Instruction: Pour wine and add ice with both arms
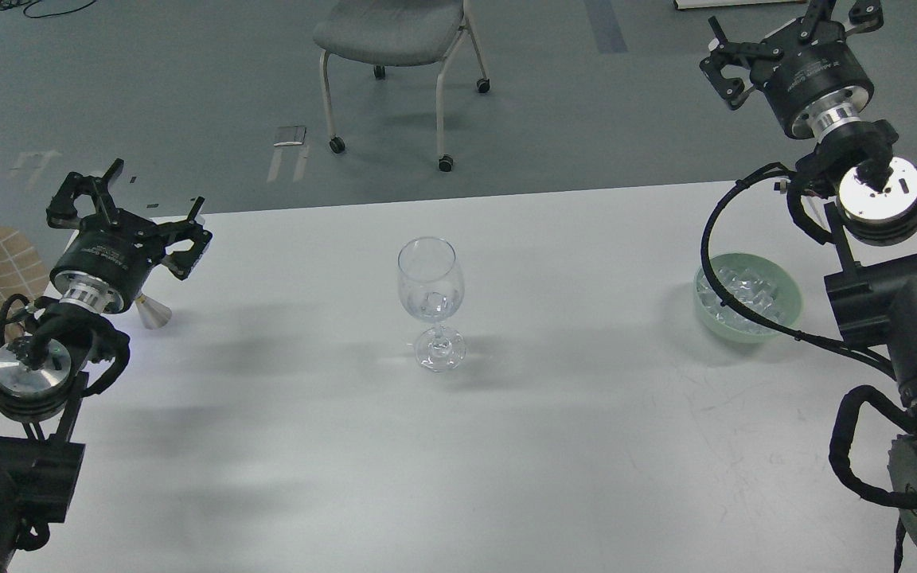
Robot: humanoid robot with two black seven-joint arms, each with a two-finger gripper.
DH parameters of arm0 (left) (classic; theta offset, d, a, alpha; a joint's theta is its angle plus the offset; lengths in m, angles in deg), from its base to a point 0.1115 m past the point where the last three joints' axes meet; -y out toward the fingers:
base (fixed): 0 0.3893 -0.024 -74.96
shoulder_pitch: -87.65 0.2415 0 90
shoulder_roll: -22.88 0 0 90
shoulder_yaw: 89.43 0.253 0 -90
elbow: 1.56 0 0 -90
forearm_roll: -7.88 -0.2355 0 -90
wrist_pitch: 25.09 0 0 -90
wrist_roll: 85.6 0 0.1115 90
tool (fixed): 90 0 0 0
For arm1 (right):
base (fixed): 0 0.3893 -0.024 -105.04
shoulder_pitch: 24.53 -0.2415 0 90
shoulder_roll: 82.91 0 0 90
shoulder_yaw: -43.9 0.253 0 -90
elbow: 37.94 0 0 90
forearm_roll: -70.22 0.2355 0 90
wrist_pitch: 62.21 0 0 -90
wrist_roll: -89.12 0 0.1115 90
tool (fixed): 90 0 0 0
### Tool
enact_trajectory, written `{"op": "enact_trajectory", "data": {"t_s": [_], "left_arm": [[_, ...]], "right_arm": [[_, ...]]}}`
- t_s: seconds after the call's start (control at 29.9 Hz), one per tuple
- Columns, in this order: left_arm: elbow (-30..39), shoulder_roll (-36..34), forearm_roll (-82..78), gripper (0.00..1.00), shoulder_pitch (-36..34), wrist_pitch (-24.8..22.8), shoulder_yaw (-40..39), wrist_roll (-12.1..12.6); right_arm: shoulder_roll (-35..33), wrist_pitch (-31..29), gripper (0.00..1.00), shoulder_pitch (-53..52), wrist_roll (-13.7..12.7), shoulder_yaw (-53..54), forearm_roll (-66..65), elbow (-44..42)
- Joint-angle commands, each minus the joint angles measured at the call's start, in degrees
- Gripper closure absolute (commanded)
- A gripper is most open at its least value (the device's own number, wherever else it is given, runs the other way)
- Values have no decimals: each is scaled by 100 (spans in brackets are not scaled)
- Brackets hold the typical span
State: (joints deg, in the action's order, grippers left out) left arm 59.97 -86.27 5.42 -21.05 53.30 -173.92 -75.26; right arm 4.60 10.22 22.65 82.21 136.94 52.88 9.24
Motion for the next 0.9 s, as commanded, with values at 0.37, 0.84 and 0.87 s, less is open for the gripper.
{"op": "enact_trajectory", "data": {"t_s": [0.37,0.84,0.87], "left_arm": [[-89,166,-343,3,-160,-1054,21,57],[-203,166,-466,2,-406,-782,38,-234],[-203,166,-475,2,-423,-721,38,-234]], "right_arm": [[248,-396,0,502,23,73,618,19],[248,-449,0,485,225,82,591,-7],[248,-449,0,468,251,82,591,-7]]}}
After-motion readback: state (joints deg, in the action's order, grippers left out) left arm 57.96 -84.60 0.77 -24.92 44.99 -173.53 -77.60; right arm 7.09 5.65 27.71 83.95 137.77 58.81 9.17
